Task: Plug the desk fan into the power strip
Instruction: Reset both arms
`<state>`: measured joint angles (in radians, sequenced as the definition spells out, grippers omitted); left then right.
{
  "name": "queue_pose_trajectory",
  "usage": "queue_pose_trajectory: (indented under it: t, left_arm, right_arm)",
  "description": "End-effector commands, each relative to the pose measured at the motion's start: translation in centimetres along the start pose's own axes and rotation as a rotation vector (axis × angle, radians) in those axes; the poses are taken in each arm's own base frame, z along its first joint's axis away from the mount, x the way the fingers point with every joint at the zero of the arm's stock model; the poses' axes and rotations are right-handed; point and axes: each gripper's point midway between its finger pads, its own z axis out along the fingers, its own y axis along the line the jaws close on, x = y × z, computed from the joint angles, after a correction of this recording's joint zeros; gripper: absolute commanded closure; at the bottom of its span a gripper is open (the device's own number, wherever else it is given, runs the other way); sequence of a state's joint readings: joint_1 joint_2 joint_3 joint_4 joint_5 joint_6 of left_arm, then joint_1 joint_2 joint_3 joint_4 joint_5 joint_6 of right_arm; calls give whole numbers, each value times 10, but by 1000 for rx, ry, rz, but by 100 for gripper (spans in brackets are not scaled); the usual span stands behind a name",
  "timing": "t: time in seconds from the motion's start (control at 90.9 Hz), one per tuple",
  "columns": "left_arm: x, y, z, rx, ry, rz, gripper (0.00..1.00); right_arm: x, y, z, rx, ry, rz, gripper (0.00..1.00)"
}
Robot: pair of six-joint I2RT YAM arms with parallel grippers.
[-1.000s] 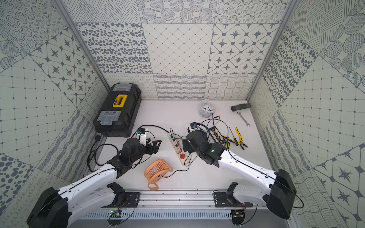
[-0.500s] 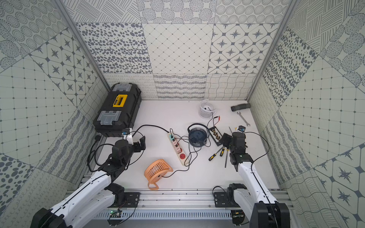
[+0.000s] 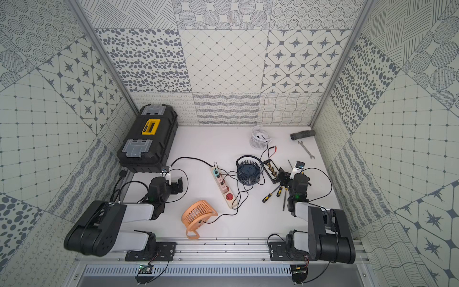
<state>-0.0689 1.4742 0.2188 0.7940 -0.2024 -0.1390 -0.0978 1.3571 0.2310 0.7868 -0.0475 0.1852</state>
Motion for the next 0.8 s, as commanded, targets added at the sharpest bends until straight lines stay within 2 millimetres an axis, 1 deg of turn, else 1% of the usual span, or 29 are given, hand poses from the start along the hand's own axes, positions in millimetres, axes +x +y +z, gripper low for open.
queue_pose_trajectory:
  t: [0.0, 0.044, 0.077, 0.099, 0.132, 0.154, 0.187, 0.231, 0.242, 0.297, 0.33, 0.363, 0.407, 0.451, 0.495, 0.572, 0.792]
  left_arm:
    - [-69, -29, 3, 153, -261, 104, 2]
    - [-72, -29, 14, 139, -246, 118, 2]
    - [-64, -25, 23, 117, -168, 105, 2]
    - [-68, -23, 26, 116, -140, 78, 2]
    - [-77, -18, 26, 119, -175, 55, 2]
    - [-76, -16, 27, 109, -188, 57, 2]
    - [-69, -15, 27, 102, -153, 50, 2]
    - [-75, -15, 26, 100, -168, 48, 2]
    - [-77, -15, 26, 98, -180, 51, 2]
    - [-70, -16, 26, 104, -160, 53, 2]
    - [-73, -19, 25, 120, -167, 57, 2]
    - [-75, -22, 26, 135, -176, 77, 2]
    - [-71, -23, 27, 140, -154, 71, 2]
    - [-75, -25, 26, 150, -173, 82, 2]
    - [-71, -27, 26, 163, -164, 89, 2]
    - [-74, -27, 26, 164, -173, 89, 2]
    - [-72, -27, 26, 165, -164, 88, 2]
  right_arm:
    - [-42, 31, -1, -166, -205, -85, 3]
    - [-36, 35, 3, -197, -212, -101, 3]
    - [-27, 38, 7, -214, -204, -110, 3]
    - [-30, 42, 8, -236, -230, -113, 3]
    - [-28, 41, 9, -241, -231, -111, 3]
    - [-26, 38, 9, -222, -211, -108, 3]
    - [-26, 34, 13, -190, -183, -99, 3]
    - [-26, 26, 23, -132, -137, -89, 3]
    - [-27, 27, 26, -121, -133, -92, 3]
    - [-26, 31, 40, -67, -81, -131, 3]
    - [-22, 39, 43, -44, -52, -181, 3]
    - [-21, 45, 42, -45, -48, -204, 3]
    - [-22, 44, 42, -37, -61, -201, 3]
    - [-22, 44, 42, -37, -65, -199, 3]
    - [-22, 44, 42, -37, -64, -200, 3]
    - [-22, 44, 42, -37, -65, -200, 3]
    - [-22, 44, 42, -36, -66, -200, 3]
